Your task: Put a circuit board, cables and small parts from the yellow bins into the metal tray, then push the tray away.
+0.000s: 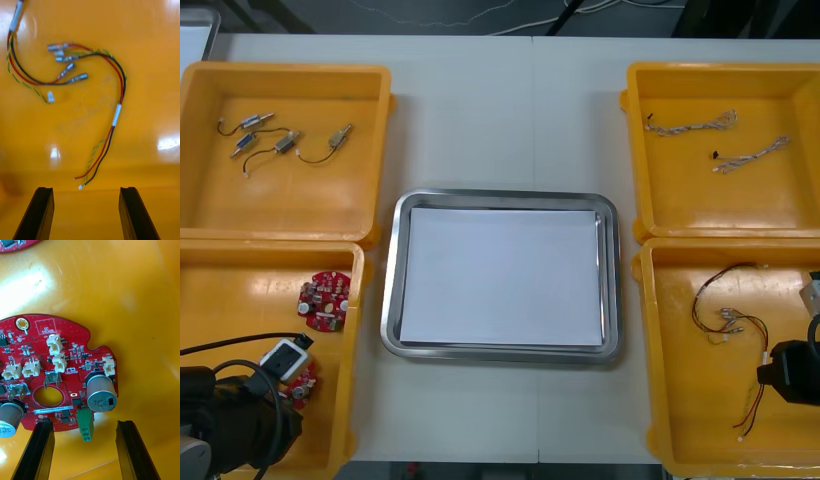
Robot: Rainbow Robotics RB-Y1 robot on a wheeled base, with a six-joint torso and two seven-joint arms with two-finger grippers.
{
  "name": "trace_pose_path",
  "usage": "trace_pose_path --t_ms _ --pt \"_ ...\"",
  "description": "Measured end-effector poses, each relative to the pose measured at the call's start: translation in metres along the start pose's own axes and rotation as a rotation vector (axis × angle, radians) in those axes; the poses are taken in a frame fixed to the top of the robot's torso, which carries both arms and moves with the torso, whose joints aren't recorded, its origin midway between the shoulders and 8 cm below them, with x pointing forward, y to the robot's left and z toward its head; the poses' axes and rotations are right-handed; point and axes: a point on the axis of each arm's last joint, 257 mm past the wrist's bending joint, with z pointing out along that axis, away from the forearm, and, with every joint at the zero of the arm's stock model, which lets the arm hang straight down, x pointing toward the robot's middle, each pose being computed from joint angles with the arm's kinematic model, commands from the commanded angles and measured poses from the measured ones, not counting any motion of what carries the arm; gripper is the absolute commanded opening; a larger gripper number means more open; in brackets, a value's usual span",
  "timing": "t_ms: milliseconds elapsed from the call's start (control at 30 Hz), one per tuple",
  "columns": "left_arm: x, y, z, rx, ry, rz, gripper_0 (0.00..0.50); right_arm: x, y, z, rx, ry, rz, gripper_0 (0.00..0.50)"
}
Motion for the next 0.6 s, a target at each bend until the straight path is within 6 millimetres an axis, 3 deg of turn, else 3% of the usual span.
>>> trace_pose_path --t_ms 133,233,433,600 --pt "0.001 0.001 0.003 0.000 0.005 -0.005 0.428 -0.012 -0.002 0.007 -0.012 0.006 0.022 0.500" --pt "0.000 0.002 0.004 -0.002 0.003 -0.007 0.334 -0.019 -0.003 0.010 -0.016 0.009 0.034 0.500" --pt "-0.001 0.001 0.004 -0.001 0.002 -0.009 0.016 -0.031 -0.007 0.017 -0.019 -0.011 0.057 0.500" --pt "-0.001 0.001 0.005 0.000 0.000 -0.008 0.000 -0.036 -0.013 0.026 -0.017 -0.026 0.081 0.500"
